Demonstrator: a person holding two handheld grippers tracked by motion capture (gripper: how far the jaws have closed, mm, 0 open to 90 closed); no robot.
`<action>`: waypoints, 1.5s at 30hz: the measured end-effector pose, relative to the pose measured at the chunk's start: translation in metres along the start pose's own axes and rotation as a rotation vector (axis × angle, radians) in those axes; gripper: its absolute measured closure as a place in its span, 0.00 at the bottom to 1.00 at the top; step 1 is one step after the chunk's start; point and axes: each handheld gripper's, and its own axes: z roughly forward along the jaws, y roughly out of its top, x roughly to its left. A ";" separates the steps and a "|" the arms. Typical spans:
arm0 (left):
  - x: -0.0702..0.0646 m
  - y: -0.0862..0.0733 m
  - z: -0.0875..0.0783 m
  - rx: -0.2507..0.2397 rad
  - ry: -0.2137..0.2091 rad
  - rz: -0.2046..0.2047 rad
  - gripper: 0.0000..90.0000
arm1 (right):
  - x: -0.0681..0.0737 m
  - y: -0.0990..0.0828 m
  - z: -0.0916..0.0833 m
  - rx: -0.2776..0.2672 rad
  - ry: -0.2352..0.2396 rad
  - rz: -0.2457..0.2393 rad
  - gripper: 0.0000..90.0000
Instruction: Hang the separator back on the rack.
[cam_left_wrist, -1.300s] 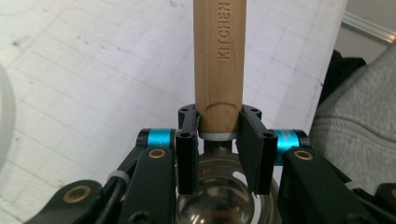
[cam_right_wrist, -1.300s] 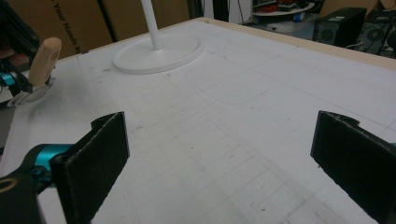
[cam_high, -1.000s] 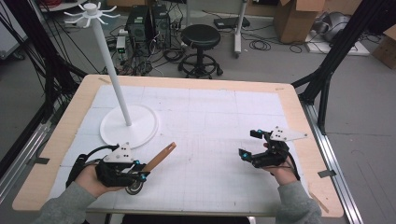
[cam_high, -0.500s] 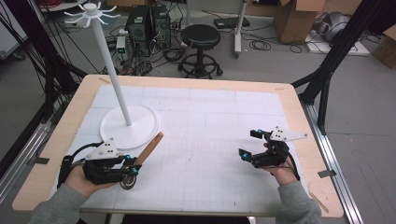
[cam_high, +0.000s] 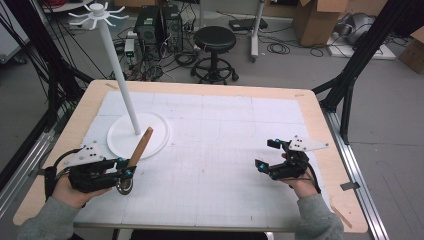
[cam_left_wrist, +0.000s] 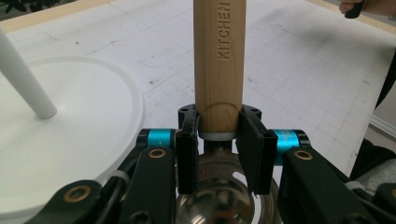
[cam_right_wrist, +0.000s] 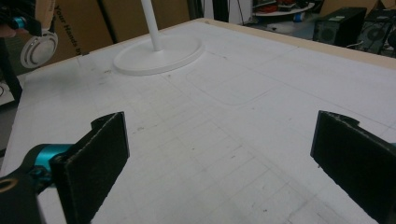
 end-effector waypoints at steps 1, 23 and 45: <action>0.002 0.000 -0.001 -0.008 -0.006 -0.006 0.77 | 0.000 0.000 0.000 0.001 -0.001 0.003 0.04; 0.027 0.010 -0.020 -0.071 0.036 -0.059 0.77 | 0.000 0.000 0.000 -0.010 0.005 0.008 0.04; 0.050 0.018 -0.042 -0.142 0.040 -0.094 0.77 | 0.002 0.001 0.001 -0.013 0.010 0.010 0.04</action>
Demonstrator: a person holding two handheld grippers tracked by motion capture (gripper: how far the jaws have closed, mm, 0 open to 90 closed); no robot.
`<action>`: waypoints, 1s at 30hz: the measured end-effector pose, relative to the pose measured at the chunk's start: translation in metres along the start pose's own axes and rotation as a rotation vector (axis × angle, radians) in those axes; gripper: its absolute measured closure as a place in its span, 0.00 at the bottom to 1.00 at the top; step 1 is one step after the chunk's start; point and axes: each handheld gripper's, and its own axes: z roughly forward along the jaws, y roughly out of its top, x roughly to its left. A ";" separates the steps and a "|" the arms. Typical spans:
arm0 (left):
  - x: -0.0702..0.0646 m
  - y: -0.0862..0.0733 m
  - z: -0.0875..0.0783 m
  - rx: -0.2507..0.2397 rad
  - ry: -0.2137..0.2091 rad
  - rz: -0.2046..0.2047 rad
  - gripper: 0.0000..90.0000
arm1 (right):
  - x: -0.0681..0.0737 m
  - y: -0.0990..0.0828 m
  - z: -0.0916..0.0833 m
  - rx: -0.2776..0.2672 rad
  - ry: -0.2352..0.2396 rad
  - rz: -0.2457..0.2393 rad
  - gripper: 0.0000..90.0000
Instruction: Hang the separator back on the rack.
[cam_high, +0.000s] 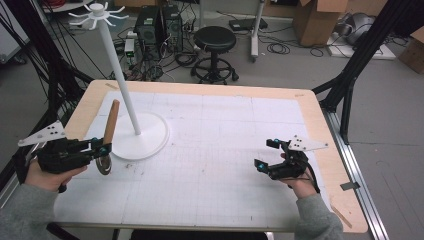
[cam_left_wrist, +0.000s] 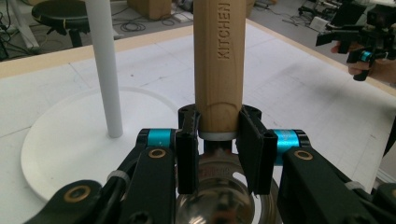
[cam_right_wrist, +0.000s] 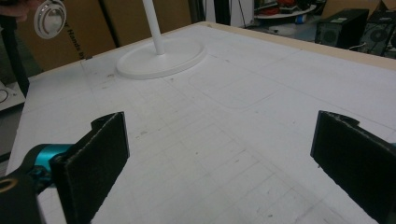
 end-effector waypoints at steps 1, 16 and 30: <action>0.000 0.001 0.000 0.001 0.002 -0.005 0.77 | 0.000 0.000 0.000 0.000 0.000 0.001 0.04; 0.006 0.016 -0.008 -0.032 0.025 0.011 0.77 | 0.000 0.000 -0.001 -0.006 -0.003 -0.001 0.04; 0.011 0.033 -0.012 -0.056 0.044 0.016 0.77 | -0.001 0.000 -0.001 -0.005 -0.001 0.005 0.04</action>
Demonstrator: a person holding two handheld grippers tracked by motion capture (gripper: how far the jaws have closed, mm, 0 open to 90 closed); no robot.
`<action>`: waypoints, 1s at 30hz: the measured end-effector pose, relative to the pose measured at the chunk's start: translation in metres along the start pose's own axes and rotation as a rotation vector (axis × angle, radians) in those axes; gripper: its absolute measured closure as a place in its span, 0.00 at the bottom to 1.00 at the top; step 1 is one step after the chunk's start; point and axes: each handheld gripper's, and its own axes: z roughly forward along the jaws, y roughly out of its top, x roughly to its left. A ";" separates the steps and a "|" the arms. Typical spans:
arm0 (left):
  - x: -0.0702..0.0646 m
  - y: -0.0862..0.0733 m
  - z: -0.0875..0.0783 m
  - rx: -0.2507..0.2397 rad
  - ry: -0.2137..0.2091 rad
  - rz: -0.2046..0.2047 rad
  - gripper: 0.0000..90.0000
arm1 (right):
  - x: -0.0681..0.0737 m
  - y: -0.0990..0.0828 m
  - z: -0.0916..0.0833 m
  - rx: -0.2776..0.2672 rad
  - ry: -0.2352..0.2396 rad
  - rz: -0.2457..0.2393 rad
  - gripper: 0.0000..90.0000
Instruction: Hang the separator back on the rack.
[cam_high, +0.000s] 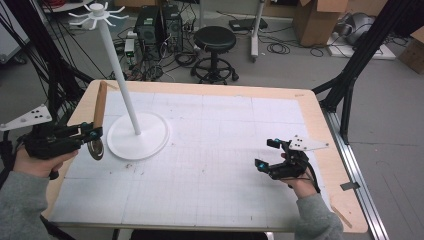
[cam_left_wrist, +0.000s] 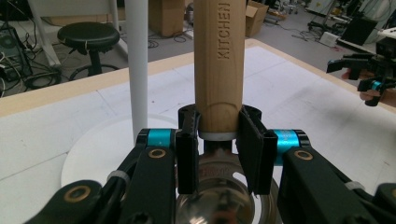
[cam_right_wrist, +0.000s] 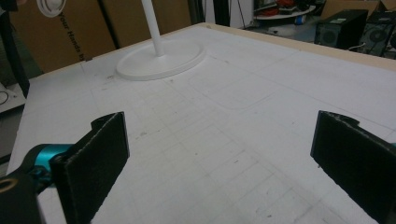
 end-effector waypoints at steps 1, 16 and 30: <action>0.000 0.001 0.000 -0.001 0.001 0.001 0.77 | 0.000 0.000 0.000 0.000 0.001 0.000 0.04; 0.001 0.017 0.002 0.002 0.004 0.028 0.77 | -0.001 0.000 0.000 -0.005 -0.002 0.000 0.04; 0.011 0.031 0.000 -0.012 0.033 0.027 0.77 | -0.002 0.000 0.000 -0.004 0.003 0.006 0.04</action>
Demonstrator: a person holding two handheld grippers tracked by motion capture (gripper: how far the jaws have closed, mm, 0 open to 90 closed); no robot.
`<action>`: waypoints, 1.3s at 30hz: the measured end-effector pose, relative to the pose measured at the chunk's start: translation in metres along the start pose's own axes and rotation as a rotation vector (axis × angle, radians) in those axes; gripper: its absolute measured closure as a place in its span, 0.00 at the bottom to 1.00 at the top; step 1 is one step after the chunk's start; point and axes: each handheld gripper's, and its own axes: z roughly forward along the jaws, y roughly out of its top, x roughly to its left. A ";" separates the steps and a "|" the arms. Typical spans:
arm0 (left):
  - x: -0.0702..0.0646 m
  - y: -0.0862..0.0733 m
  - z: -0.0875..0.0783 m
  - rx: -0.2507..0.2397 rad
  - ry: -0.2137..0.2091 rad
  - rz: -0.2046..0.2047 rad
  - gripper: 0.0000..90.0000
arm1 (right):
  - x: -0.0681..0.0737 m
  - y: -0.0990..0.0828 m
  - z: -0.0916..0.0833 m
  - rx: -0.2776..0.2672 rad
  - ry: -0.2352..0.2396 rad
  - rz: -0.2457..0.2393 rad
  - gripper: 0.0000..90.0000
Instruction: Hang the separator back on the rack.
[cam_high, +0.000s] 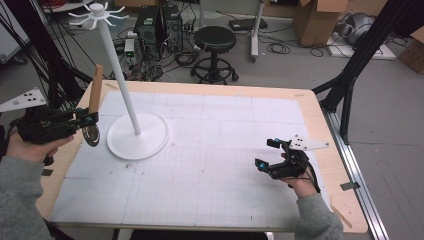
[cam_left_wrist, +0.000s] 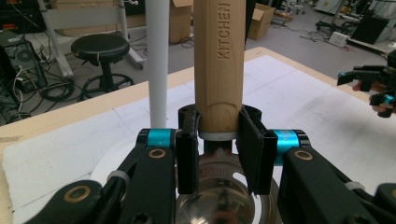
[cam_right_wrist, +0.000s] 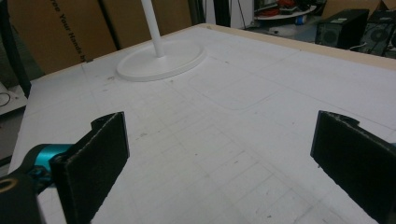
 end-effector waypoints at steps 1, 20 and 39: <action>0.000 0.001 0.000 -0.001 0.002 0.000 0.77 | 0.000 0.000 0.000 0.000 0.002 0.001 0.04; 0.012 0.020 -0.005 -0.046 -0.003 0.005 0.77 | -0.002 -0.001 0.001 0.001 0.002 0.013 0.04; 0.020 0.038 -0.018 -0.091 -0.004 0.016 0.77 | -0.007 -0.002 0.004 0.003 0.011 0.025 0.04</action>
